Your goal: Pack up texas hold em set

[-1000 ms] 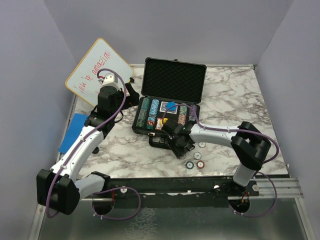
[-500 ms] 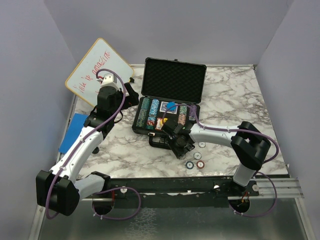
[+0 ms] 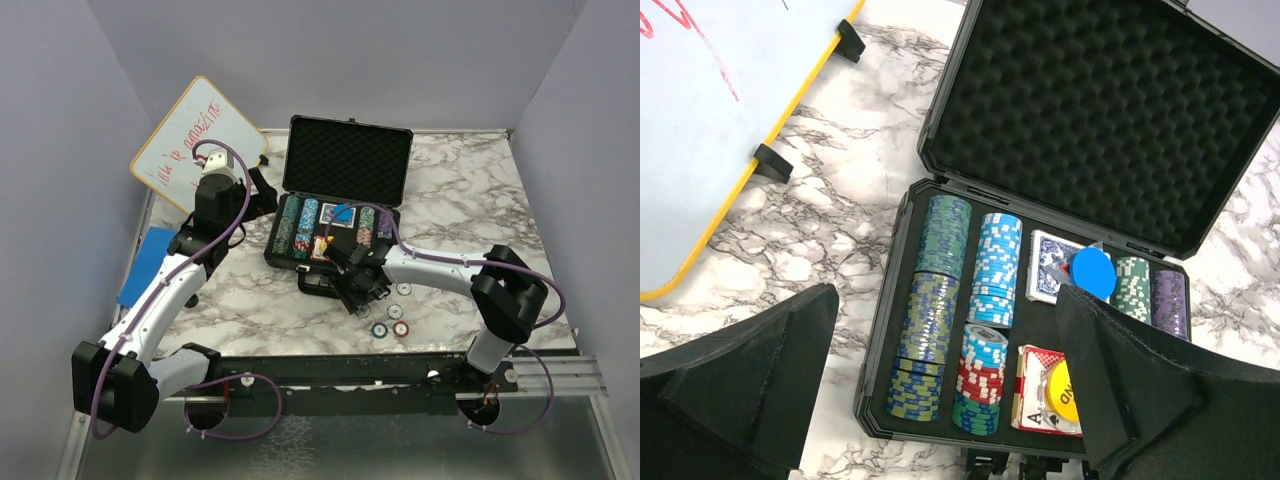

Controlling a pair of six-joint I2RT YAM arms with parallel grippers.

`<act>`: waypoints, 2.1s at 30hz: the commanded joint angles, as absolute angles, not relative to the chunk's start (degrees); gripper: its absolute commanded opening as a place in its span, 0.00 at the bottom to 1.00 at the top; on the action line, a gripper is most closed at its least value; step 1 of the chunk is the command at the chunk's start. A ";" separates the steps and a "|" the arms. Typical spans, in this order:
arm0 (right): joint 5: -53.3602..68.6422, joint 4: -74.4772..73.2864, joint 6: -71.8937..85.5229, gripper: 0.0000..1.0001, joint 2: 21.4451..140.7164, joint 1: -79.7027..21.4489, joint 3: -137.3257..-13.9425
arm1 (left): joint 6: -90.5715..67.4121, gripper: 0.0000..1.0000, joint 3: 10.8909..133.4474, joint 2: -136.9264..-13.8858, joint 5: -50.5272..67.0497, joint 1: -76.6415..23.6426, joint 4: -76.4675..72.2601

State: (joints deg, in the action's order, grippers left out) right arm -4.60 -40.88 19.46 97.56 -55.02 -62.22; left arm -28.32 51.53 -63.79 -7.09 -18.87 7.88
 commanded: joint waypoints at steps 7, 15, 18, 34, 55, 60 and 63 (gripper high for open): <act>-4.57 -41.01 19.15 0.66 100.21 -54.76 -62.38 | -28.83 0.99 50.37 -62.35 -8.20 -18.98 8.16; -3.94 -40.15 19.07 0.54 102.38 -54.71 -61.30 | -28.65 0.99 50.36 -62.36 -8.44 -18.98 8.20; -3.59 -40.15 19.27 0.46 102.57 -54.75 -60.73 | -28.74 0.99 50.36 -62.52 -8.31 -18.98 8.10; -3.95 -42.50 19.40 0.44 96.51 -53.13 -64.33 | -29.09 0.99 50.83 -63.42 -8.00 -18.98 7.98; 5.68 -42.18 20.57 0.45 88.16 -46.73 -71.94 | -29.29 0.96 48.82 -64.99 4.12 -18.98 5.34; 8.24 -39.71 24.26 0.45 86.73 -41.45 -74.13 | -28.32 0.95 46.58 -64.82 9.84 -19.06 0.88; 8.67 -37.38 27.44 0.45 86.50 -38.59 -75.50 | -27.42 0.95 45.87 -65.21 13.50 -19.43 -2.29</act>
